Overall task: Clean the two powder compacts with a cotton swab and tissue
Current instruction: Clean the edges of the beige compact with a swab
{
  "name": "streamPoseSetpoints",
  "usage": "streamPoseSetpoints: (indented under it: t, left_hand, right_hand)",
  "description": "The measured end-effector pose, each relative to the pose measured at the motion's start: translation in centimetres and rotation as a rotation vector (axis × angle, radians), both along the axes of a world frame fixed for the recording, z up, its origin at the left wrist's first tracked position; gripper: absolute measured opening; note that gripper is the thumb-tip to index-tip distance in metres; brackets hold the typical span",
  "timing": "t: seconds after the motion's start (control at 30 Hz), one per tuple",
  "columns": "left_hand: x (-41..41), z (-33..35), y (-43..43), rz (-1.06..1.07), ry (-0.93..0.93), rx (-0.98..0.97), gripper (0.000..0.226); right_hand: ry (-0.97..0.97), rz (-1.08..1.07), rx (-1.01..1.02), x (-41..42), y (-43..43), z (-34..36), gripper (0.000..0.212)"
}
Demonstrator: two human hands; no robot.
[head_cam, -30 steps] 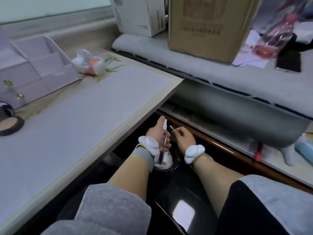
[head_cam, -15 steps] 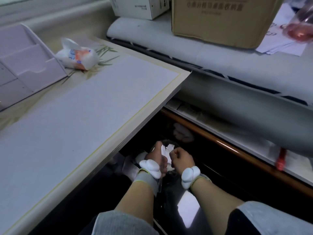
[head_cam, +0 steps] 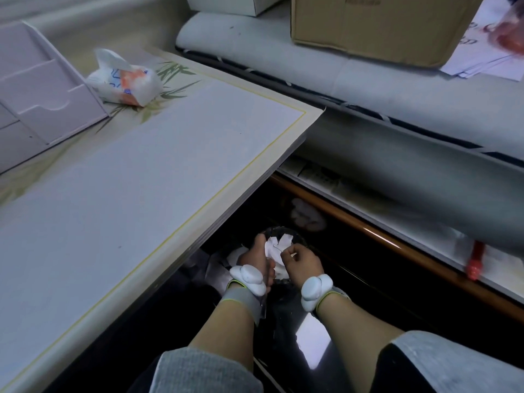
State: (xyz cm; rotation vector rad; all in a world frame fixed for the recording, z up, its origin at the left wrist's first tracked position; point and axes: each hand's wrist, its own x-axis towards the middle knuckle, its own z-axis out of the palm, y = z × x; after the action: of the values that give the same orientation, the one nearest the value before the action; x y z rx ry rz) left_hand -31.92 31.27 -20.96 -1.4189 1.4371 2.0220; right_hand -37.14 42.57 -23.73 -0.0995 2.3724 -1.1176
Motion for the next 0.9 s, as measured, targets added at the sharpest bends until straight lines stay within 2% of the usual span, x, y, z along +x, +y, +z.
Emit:
streamPoseSetpoints:
  t: [0.23, 0.5, 0.9]
  left_hand:
    - [0.4, 0.0, -0.3, -0.056, -0.029, 0.074, 0.063]
    - [0.2, -0.3, -0.7, 0.037, 0.015, 0.057, 0.06]
    - [0.3, -0.1, -1.2, 0.025, -0.007, 0.027, 0.058]
  right_hand:
    - [0.014, 0.03, -0.019, 0.5, -0.8, 0.1, 0.015]
    - [-0.001, 0.035, -0.016, 0.7, -1.0, 0.5, 0.019]
    - [0.03, 0.031, -0.028, 0.3, -1.5, 0.9, 0.017]
